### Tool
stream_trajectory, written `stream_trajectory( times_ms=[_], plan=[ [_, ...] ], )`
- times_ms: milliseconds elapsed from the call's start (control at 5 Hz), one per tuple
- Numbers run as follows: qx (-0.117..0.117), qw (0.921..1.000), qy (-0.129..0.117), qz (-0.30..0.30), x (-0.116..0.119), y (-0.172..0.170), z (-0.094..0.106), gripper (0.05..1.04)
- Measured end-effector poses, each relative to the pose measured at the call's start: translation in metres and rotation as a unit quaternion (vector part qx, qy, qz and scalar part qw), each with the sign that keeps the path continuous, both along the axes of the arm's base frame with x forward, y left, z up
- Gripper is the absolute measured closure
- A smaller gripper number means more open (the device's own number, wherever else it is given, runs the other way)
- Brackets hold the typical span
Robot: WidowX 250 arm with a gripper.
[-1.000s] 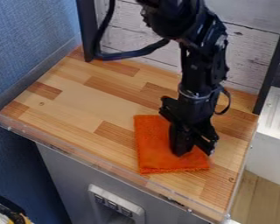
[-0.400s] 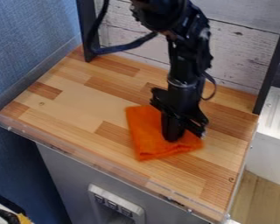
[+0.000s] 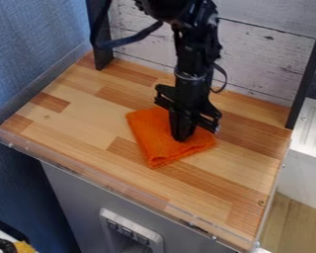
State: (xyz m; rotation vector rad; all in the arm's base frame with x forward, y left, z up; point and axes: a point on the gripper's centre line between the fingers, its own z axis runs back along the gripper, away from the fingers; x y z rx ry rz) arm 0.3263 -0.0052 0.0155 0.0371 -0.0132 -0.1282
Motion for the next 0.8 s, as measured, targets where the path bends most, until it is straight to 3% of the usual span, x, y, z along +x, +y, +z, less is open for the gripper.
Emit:
stream_trajectory(
  times_ms=[400,600,800],
  plan=[
    [-0.015,0.9987,0.003,0.049,0.006,0.016,0.003,1.003],
    [-0.019,0.9977,0.024,0.061,0.003,0.026,0.007,0.853],
    [-0.024,0.9964,0.031,0.076,0.009,0.046,0.023,0.593]
  ],
)
